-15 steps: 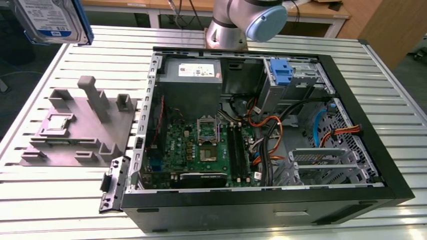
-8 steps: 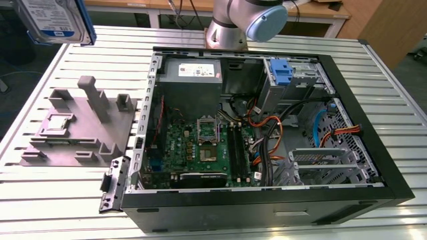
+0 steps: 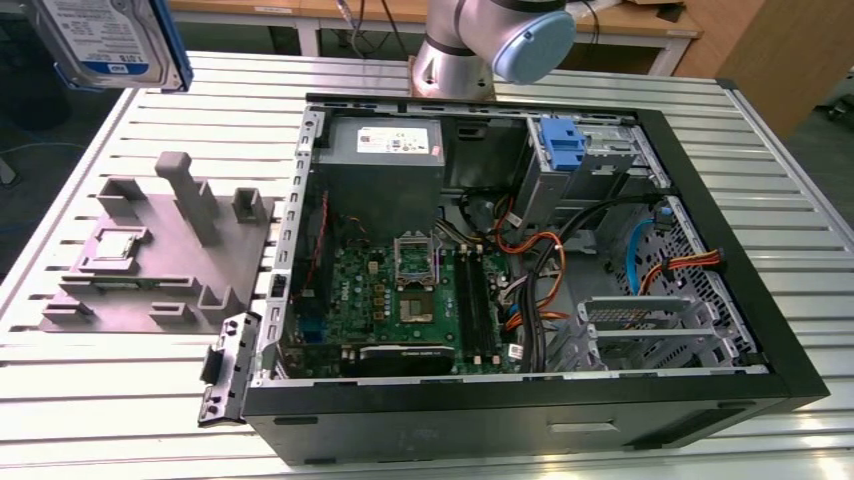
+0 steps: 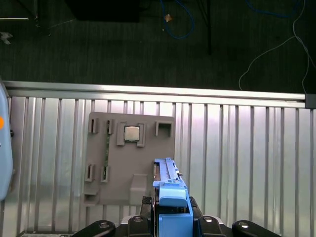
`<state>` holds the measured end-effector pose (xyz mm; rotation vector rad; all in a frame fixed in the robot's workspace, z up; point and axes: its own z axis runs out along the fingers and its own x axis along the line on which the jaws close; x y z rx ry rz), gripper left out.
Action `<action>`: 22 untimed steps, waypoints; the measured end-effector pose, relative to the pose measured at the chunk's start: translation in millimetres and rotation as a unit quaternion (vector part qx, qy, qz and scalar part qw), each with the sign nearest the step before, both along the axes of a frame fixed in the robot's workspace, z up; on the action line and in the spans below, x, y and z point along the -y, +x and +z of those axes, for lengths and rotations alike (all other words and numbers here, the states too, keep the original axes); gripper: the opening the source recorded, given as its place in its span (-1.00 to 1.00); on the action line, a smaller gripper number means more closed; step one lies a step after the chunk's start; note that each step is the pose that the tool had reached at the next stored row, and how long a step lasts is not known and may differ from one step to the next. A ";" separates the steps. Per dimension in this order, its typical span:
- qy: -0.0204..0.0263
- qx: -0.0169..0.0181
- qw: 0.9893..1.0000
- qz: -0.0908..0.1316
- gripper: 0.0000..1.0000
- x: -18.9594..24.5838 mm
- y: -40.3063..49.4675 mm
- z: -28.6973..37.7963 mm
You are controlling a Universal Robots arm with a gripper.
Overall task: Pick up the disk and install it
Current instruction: 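Pick up the disk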
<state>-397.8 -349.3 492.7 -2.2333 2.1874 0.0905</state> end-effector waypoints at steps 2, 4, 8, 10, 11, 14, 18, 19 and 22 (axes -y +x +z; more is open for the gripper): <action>0.000 0.000 1.000 0.000 -0.26 1.0 0.0 0.0; 0.000 0.000 1.000 0.000 -0.26 1.0 0.0 0.0; 0.000 0.000 1.000 0.000 -0.26 1.1 0.0 0.0; 0.000 0.000 1.000 0.000 -0.26 1.3 0.0 0.0; 0.000 0.000 1.000 0.000 -0.26 1.3 0.0 0.0; 0.000 0.000 1.000 0.000 -0.26 1.5 0.1 0.0; 0.000 0.000 1.000 0.000 -0.26 3.2 0.2 0.0; 0.000 0.000 1.000 0.000 -0.26 3.7 0.2 0.0; 0.000 0.000 1.000 0.000 -0.26 5.9 0.5 0.0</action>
